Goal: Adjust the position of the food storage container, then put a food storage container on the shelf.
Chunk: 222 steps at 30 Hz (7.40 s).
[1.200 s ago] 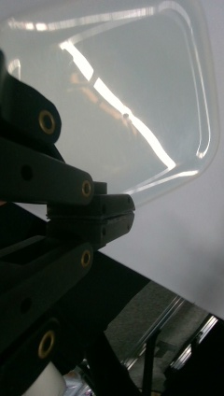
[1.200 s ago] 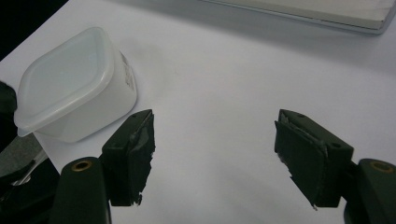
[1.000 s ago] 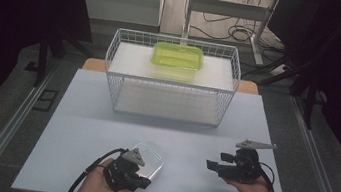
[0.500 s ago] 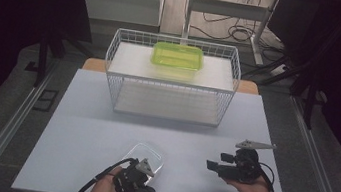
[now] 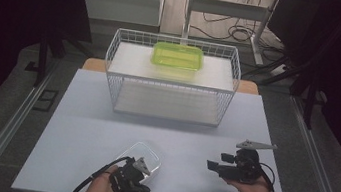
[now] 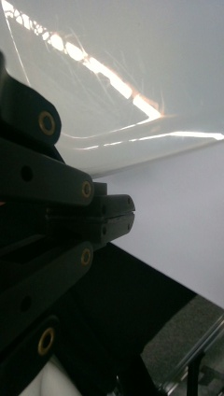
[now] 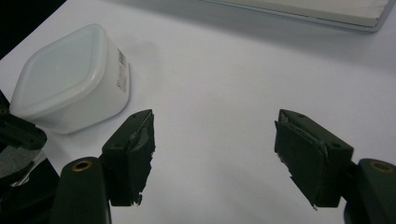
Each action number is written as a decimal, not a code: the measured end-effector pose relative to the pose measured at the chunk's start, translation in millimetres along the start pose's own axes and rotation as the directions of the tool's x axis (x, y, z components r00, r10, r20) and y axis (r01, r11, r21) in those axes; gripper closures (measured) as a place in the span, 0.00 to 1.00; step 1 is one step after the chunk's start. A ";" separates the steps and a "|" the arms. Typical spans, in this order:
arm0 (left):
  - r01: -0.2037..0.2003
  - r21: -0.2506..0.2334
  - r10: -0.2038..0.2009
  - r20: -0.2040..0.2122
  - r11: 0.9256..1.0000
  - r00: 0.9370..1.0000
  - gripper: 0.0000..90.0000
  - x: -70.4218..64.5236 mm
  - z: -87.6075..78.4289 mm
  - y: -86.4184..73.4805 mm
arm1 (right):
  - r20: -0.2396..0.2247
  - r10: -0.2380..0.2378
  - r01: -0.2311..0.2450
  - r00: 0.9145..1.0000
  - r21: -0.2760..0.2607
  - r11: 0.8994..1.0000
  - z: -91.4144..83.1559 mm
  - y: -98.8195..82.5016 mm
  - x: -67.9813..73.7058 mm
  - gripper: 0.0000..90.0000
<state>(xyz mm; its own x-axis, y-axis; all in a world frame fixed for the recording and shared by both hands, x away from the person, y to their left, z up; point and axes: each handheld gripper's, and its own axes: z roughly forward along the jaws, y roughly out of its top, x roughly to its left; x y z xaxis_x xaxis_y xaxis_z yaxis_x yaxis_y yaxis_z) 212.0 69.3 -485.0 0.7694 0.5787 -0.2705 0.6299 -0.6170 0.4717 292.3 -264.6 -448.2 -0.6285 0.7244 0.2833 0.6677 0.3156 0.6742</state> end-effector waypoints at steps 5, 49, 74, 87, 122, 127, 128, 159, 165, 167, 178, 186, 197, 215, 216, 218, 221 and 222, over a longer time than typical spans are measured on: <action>0.016 0.014 -0.016 -0.011 1.000 1.000 1.00 12.3 -5.3 -4.2 | 0.000 0.002 -0.002 1.000 0.000 1.000 0.0 0.0 -0.4 0.32; 0.341 -0.184 -0.373 -0.180 0.922 0.910 1.00 122.4 -92.4 -59.0 | 0.004 0.002 -0.002 1.000 0.016 1.000 4.5 -1.9 -0.9 0.32; 0.349 -0.116 -0.362 -0.122 0.930 0.924 1.00 127.8 -59.2 -45.8 | 0.007 0.006 -0.006 1.000 0.006 1.000 1.8 -1.1 -1.7 0.32; 0.325 -0.110 -0.336 -0.102 0.939 0.936 1.00 125.3 -46.1 -23.6 | 0.007 0.005 -0.005 1.000 0.011 1.000 2.6 -1.2 -1.8 0.32; 0.271 -0.128 -0.281 -0.067 0.954 0.957 1.00 107.2 -13.0 23.8 | 0.007 0.007 -0.007 1.000 0.022 1.000 4.4 -2.4 -2.1 0.32; 0.271 -0.179 -0.287 -0.074 0.946 0.955 0.98 104.3 -28.4 10.7 | 0.009 0.014 -0.015 1.000 0.013 1.000 2.2 -1.8 -2.3 0.31; 0.267 -0.194 -0.285 -0.072 0.944 0.956 0.94 103.1 -31.9 9.0 | 0.014 0.021 -0.021 1.000 0.009 1.000 2.1 -1.8 -2.6 0.30; 0.310 -0.369 -0.325 0.025 0.876 0.946 0.27 101.3 -69.7 -15.4 | -0.065 0.025 -0.028 0.998 -0.041 0.999 11.1 4.0 20.5 0.19; 0.349 -0.375 -0.336 0.102 0.859 0.936 0.32 101.4 -69.3 -11.6 | -0.079 0.050 -0.051 0.996 -0.013 0.999 21.3 6.0 29.3 0.23; 0.364 -0.373 -0.348 0.112 0.854 0.931 0.33 103.0 -67.8 -10.2 | -0.085 0.049 -0.049 0.995 0.000 0.999 28.2 7.7 34.4 0.24; 0.455 -0.337 -0.407 0.206 0.824 0.890 0.36 113.4 -50.0 -3.9 | -0.130 0.061 -0.061 0.990 0.007 0.998 53.8 19.2 47.9 0.30; 0.493 -0.316 -0.426 0.258 0.811 0.867 0.42 118.5 -38.5 0.3 | -0.161 0.113 -0.114 0.980 0.006 0.993 63.9 21.7 39.9 0.36; 0.528 -0.299 -0.453 0.285 0.795 0.844 0.48 123.2 -26.3 2.6 | -0.195 0.175 -0.173 0.965 0.027 0.985 80.2 22.5 31.2 0.43; 0.556 -0.251 -0.450 0.375 0.792 0.811 0.74 129.6 -12.2 -0.3 | -0.266 0.289 -0.282 0.920 0.065 0.957 94.6 16.5 18.3 0.66; 0.557 -0.248 -0.453 0.372 0.793 0.810 0.74 129.1 -11.9 -0.2 | -0.264 0.290 -0.282 0.920 0.068 0.957 95.2 16.1 18.6 0.68; 0.573 -0.244 -0.465 0.383 0.783 0.798 0.75 128.4 -11.6 -0.8 | -0.268 0.303 -0.295 0.914 0.071 0.953 95.1 15.6 18.5 0.71; 0.581 -0.258 -0.473 0.378 0.772 0.796 0.78 126.0 -13.4 -1.5 | -0.283 0.336 -0.329 0.898 0.075 0.941 93.2 14.2 16.8 0.75; 0.585 -0.264 -0.476 0.377 0.767 0.795 0.79 125.1 -14.0 -1.4 | -0.291 0.347 -0.340 0.892 0.075 0.937 92.5 13.4 16.2 0.76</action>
<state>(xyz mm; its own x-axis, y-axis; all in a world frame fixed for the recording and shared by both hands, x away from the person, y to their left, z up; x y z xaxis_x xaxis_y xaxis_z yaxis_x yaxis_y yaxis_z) 305.9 150.0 -507.8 0.3514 0.5529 -0.7556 0.9050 0.0060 0.4253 328.0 -191.9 -497.6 -0.4447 0.5773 0.6848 0.8696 0.0952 0.4845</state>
